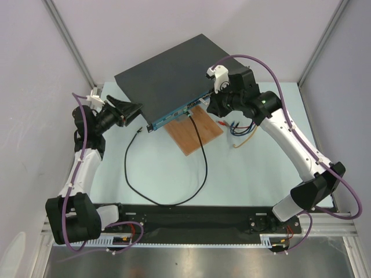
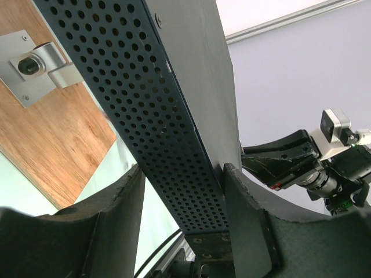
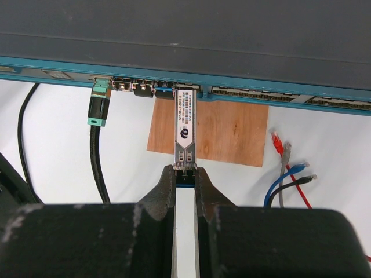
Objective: Insert the plug into the switch port
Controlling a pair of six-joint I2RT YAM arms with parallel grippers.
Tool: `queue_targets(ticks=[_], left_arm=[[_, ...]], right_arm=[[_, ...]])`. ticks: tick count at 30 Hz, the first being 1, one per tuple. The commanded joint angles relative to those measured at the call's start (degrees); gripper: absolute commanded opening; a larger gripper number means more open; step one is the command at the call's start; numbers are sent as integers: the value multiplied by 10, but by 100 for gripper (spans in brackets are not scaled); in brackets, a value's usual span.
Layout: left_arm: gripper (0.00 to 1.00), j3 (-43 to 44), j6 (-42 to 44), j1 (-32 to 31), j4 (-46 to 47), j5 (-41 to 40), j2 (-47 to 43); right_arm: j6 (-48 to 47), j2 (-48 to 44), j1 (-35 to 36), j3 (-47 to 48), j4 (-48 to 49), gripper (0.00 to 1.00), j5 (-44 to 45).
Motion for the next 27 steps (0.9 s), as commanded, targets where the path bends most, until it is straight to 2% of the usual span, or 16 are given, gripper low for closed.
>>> queue_targets(ticks=[1,27], left_arm=[[0,29,29,-32,41,-12,-3],[0,18,25,-34,50,-13,-6]], right_arm=[[-9,4,2,14,21,0,0],[0,29,2,55,27,0,7]])
